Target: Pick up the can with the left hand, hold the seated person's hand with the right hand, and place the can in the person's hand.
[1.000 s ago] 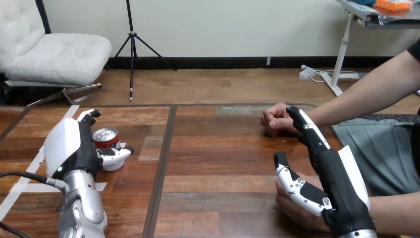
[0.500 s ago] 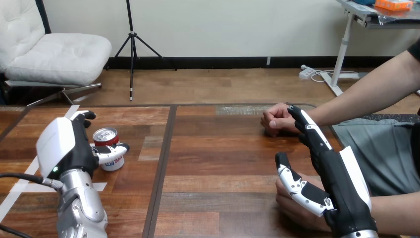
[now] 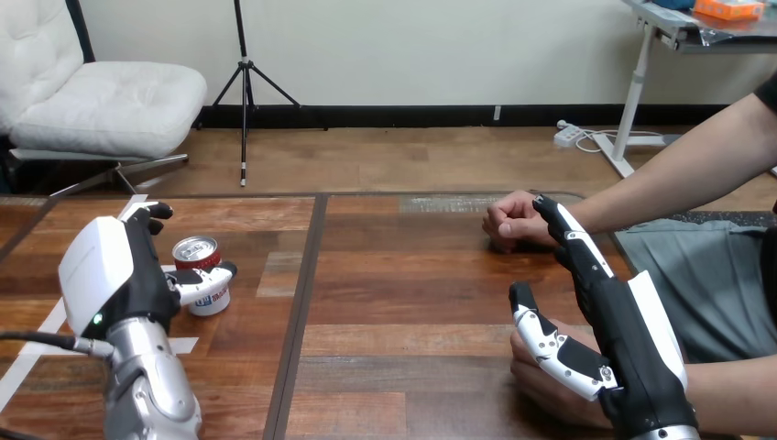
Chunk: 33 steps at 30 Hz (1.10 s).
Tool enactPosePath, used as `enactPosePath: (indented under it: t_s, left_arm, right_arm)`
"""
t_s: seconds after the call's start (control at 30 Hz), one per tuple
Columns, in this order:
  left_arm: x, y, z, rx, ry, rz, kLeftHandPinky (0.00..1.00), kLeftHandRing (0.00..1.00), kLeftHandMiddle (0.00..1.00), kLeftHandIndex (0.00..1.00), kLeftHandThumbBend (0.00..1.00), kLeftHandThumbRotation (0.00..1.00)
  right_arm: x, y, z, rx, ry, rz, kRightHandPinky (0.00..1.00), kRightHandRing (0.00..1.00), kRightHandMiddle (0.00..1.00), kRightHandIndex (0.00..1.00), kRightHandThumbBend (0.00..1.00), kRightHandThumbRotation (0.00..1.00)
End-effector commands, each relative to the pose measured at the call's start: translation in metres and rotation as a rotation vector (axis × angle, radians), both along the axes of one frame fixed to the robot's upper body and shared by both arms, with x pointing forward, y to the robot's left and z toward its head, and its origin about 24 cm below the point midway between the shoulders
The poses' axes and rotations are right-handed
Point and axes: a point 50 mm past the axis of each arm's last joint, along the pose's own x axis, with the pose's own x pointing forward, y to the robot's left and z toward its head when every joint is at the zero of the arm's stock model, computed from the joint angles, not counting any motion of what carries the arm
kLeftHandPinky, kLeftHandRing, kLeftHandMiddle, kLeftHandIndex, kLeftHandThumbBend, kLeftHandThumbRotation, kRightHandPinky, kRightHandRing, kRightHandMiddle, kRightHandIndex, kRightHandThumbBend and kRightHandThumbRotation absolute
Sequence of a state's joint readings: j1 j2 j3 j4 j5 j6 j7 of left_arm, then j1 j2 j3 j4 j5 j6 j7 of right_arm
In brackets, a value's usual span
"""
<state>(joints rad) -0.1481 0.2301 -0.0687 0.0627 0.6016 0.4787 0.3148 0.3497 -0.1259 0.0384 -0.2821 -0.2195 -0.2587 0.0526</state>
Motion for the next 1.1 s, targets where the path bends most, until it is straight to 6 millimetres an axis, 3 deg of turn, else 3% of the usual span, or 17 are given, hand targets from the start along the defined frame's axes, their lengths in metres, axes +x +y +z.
enactPosePath:
  t_s: [0.0, 0.53, 1.07]
  left_arm:
    - [0.003, -0.006, 0.016, 0.020, -0.073, -0.010, 0.59, 0.71, 0.77, 0.75, 0.78, 0.12]
    - [0.011, -0.003, 0.013, 0.010, -0.053, -0.027, 0.60, 0.74, 0.79, 0.77, 0.79, 0.12]
    - [0.024, -0.001, 0.011, 0.010, -0.018, -0.057, 0.63, 0.76, 0.80, 0.78, 0.79, 0.17]
  right_arm:
    - [0.007, 0.001, 0.017, -0.005, -0.086, 0.016, 0.99, 0.98, 0.97, 0.95, 0.14, 0.07]
    - [0.007, 0.002, 0.016, -0.010, -0.087, 0.021, 1.00, 0.99, 0.97, 0.94, 0.14, 0.08]
    - [0.006, 0.001, 0.016, -0.016, -0.083, 0.016, 0.97, 0.97, 0.96, 0.94, 0.14, 0.09]
